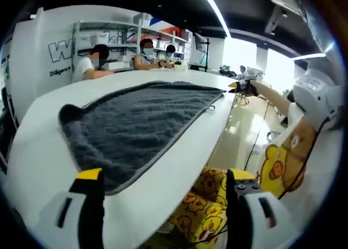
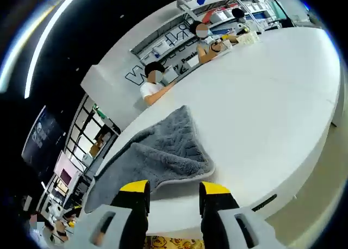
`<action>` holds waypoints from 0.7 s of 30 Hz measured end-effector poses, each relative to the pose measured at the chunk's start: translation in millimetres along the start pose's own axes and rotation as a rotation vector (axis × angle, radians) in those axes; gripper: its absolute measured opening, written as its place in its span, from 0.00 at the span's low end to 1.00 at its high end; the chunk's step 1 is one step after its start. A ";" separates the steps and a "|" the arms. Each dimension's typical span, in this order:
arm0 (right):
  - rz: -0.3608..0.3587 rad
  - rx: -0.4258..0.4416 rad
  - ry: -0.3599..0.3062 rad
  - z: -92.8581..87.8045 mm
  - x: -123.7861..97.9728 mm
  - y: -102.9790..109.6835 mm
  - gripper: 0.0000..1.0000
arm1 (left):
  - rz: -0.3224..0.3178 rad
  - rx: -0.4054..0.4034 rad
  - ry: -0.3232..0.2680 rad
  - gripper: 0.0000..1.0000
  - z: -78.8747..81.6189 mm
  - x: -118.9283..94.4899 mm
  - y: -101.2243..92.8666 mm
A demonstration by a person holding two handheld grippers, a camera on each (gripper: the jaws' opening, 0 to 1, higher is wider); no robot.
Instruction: Fold the towel on the table until its edges align and the towel forms a compact rectangular stack.
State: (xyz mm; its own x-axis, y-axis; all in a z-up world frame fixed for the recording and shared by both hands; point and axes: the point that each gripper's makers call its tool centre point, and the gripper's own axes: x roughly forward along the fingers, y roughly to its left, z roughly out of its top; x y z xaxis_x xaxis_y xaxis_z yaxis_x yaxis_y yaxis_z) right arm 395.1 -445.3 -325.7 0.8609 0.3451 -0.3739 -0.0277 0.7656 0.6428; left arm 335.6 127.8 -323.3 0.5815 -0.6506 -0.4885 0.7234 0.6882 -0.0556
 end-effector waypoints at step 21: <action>-0.097 0.022 -0.027 1.3 21.2 -25.7 0.03 | 0.019 -0.011 0.006 0.98 -2.5 -5.4 3.2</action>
State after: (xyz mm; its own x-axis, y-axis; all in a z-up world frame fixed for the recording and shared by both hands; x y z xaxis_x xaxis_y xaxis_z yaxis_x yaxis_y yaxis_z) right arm 414.7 -458.3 -349.3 0.8725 0.2552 -0.4166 0.0670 0.7823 0.6193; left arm 333.9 134.3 -323.0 0.5927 -0.6353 -0.4951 0.7081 0.7039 -0.0556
